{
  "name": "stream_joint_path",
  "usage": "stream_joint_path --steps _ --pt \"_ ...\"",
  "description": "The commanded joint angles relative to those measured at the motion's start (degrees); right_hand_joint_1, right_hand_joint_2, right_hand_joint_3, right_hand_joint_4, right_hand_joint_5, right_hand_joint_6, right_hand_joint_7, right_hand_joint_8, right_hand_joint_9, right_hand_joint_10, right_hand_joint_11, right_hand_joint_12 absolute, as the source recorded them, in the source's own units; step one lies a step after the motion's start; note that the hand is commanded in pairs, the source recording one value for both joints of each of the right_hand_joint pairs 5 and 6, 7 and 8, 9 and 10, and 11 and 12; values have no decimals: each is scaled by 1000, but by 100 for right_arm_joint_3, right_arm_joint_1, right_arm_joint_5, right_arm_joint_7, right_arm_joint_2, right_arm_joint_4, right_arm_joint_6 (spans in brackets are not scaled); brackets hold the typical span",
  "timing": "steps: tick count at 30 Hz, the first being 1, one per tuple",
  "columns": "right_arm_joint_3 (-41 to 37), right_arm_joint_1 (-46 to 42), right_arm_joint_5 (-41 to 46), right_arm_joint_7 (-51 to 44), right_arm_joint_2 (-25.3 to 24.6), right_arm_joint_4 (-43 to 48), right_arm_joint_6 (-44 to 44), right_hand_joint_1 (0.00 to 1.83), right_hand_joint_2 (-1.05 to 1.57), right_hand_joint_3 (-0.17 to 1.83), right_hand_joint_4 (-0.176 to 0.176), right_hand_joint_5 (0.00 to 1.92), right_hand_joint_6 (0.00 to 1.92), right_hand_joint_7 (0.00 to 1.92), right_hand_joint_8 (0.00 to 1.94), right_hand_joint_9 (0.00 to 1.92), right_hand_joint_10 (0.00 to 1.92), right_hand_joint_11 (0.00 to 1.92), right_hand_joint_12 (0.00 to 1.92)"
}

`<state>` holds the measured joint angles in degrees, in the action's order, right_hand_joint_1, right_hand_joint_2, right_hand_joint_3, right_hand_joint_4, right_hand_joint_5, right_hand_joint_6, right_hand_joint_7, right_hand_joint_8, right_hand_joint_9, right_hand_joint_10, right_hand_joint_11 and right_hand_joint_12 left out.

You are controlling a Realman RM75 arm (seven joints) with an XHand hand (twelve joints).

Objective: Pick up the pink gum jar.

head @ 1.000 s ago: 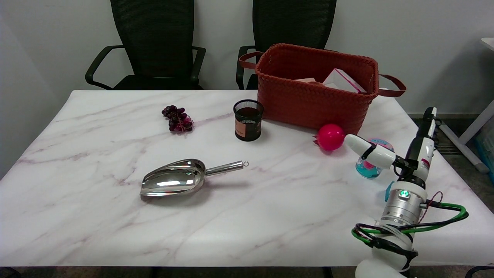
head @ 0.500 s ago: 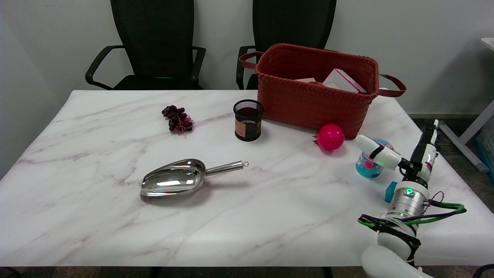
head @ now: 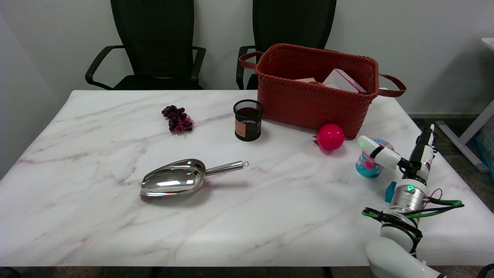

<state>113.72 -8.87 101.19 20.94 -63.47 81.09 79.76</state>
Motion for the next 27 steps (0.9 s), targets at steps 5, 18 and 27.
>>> stream_joint_path --steps 5,18,27 --pt "-292 -126 500 -729 234 580 -464 1248 97 435 0 0 0 9 9 50 50 0 0" --pt "-333 -623 874 -1466 533 1618 -446 1258 60 500 0 0 0 105 105 74 74 0 0" --pt "-240 -704 1002 -1466 517 1662 -501 1260 55 517 0 0 0 155 155 81 81 0 0"
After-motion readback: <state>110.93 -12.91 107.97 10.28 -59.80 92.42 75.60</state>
